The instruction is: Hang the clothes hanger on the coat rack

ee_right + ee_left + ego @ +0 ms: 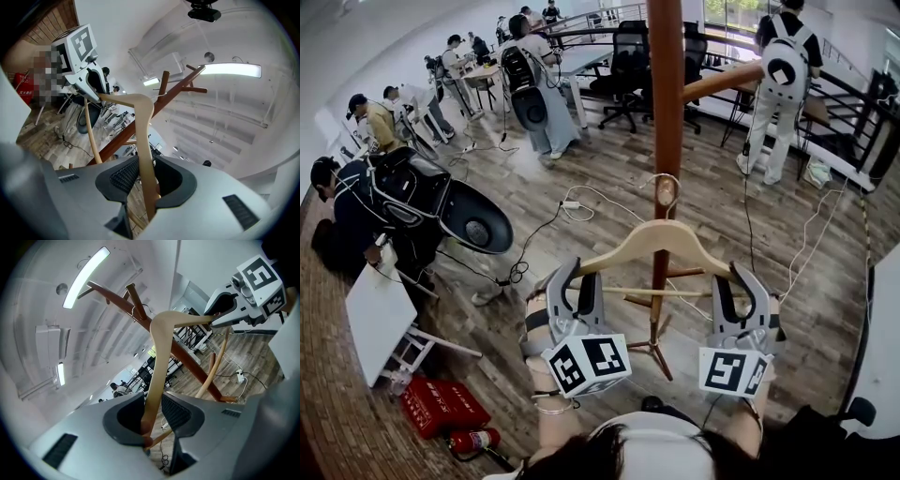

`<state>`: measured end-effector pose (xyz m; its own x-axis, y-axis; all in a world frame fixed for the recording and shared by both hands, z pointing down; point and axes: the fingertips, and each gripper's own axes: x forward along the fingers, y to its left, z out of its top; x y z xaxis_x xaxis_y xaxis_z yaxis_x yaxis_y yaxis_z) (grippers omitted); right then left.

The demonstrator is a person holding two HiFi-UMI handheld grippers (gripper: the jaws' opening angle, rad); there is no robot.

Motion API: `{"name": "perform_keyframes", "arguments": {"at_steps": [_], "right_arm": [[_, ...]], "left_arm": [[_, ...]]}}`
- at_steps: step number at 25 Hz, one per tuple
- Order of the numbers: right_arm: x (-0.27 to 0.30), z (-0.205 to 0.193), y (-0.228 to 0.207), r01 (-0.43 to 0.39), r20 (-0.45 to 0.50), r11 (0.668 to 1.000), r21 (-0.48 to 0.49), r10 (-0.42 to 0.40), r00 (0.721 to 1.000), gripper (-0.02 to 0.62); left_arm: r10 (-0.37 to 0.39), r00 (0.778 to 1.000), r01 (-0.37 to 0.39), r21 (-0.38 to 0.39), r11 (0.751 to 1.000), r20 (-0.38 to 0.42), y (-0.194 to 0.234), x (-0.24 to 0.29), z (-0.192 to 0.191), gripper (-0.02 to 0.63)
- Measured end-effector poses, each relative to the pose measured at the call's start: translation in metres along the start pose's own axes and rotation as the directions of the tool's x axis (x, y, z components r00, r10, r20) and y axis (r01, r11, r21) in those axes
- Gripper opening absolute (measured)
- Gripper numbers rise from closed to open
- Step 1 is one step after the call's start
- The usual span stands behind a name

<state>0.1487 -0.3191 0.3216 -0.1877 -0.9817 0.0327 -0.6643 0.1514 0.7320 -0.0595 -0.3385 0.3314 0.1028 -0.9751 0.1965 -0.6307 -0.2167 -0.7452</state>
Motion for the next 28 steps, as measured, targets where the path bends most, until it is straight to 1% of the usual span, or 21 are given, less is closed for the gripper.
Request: {"name": "perform_keyframes", "arguments": {"at_steps": [4, 8, 12, 15, 19, 25, 28], "right_arm": [[0.015, 0.003, 0.004, -0.013, -0.015, 1.0, -0.001, 0.013, 1.0, 0.118], [0.018, 0.0, 0.006, -0.009, -0.017, 1.0, 0.002, 0.009, 1.0, 0.118], [0.015, -0.006, 0.009, -0.013, -0.024, 1.0, 0.004, 0.013, 1.0, 0.118], [0.015, -0.007, 0.008, -0.007, -0.026, 1.0, 0.005, 0.007, 1.0, 0.118], [0.017, -0.008, 0.009, -0.005, -0.02, 1.0, 0.012, 0.005, 1.0, 0.118], [0.02, -0.011, 0.014, -0.005, -0.019, 1.0, 0.024, 0.005, 1.0, 0.12], [0.021, -0.011, 0.014, 0.009, -0.018, 1.0, 0.026, -0.009, 1.0, 0.12]], "left_arm": [[-0.011, 1.0, 0.011, -0.012, 1.0, -0.009, 0.008, 0.012, -0.005, 0.12], [-0.015, 1.0, 0.015, -0.008, 1.0, -0.013, 0.004, 0.015, -0.008, 0.12], [-0.02, 1.0, 0.02, 0.024, 1.0, -0.01, -0.003, 0.015, -0.012, 0.12], [-0.018, 1.0, 0.018, 0.016, 1.0, -0.011, -0.004, 0.014, -0.01, 0.12], [-0.019, 1.0, 0.019, 0.038, 0.999, -0.012, -0.006, 0.016, -0.013, 0.12], [-0.011, 1.0, 0.011, 0.03, 0.999, -0.011, -0.006, 0.019, -0.016, 0.12], [-0.006, 1.0, 0.006, 0.021, 1.0, 0.001, -0.006, 0.02, -0.015, 0.12]]}}
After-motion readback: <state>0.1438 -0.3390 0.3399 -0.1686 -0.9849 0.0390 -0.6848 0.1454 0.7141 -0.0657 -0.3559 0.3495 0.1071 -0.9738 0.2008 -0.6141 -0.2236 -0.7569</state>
